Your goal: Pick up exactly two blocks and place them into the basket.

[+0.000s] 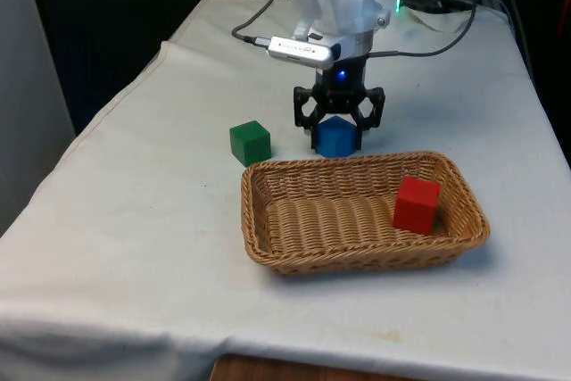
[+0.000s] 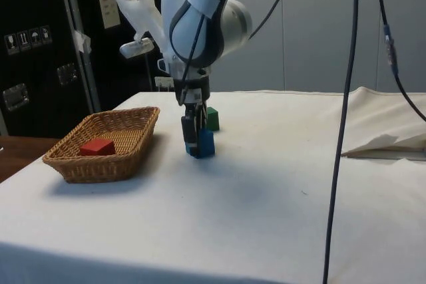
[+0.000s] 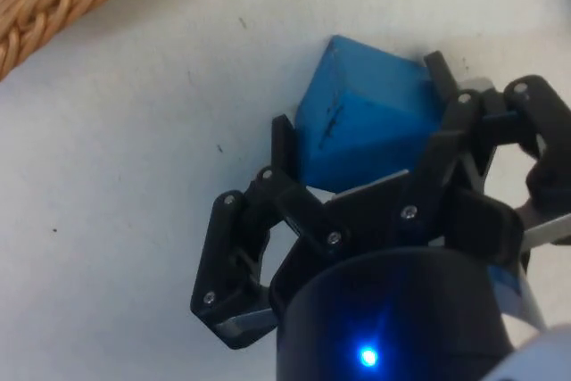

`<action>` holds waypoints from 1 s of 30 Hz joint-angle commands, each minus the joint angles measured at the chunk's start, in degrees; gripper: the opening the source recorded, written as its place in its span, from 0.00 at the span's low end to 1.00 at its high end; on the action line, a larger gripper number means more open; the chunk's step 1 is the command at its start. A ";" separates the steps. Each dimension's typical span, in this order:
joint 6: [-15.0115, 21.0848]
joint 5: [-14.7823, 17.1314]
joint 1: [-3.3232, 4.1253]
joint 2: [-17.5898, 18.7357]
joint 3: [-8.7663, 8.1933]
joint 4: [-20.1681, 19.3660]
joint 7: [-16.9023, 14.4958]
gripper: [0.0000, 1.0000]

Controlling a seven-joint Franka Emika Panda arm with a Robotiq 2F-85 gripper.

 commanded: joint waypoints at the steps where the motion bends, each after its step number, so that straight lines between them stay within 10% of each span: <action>1: 0.92 0.46 -0.23 -0.06 0.46 -0.34 -0.23 0.43; 30: -4.53 -2.92 0.63 -9.63 -1.03 -2.81 1.15 0.43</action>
